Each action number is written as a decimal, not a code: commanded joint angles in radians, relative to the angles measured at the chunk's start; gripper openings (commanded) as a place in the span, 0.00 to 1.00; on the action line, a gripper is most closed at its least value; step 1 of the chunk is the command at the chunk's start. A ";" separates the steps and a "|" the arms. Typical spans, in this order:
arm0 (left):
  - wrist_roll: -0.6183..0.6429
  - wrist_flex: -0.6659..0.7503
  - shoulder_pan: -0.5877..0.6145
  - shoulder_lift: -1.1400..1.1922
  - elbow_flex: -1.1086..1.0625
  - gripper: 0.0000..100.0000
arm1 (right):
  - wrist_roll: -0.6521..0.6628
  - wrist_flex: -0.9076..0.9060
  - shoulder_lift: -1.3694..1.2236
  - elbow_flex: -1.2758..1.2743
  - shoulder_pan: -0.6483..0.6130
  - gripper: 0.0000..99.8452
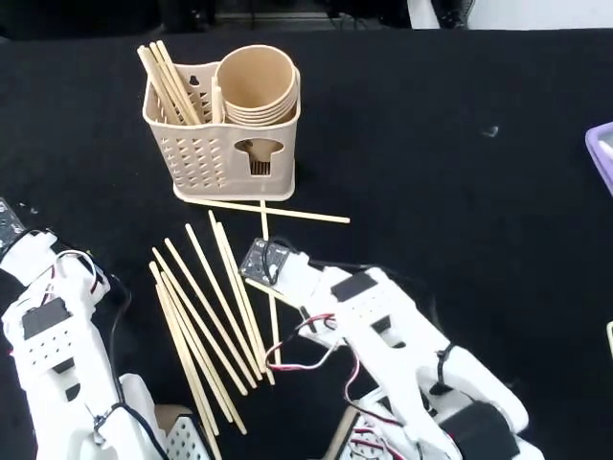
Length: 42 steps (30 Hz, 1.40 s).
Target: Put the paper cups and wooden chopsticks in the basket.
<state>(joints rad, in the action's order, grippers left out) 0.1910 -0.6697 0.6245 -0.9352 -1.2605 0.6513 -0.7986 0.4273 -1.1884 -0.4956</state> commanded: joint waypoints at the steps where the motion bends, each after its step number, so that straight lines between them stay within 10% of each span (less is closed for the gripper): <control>1: 0.008 0.012 0.008 -0.018 0.019 0.13 | 0.009 0.029 -0.025 0.031 0.018 0.01; 15: 0.008 0.012 0.008 -0.018 0.019 0.13 | 0.000 -0.354 0.550 0.246 0.021 0.01; 22: 0.008 0.018 0.007 -0.018 0.012 0.13 | -0.245 -0.186 0.691 0.486 -0.014 0.01; 42: 0.008 0.014 0.007 -0.018 0.010 0.13 | -0.764 0.436 -0.343 1.388 -0.107 0.01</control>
<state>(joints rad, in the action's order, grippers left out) 0.1910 -0.6697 0.6245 -0.9352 -1.2605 -0.0483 -0.4365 0.2048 0.0468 -0.6168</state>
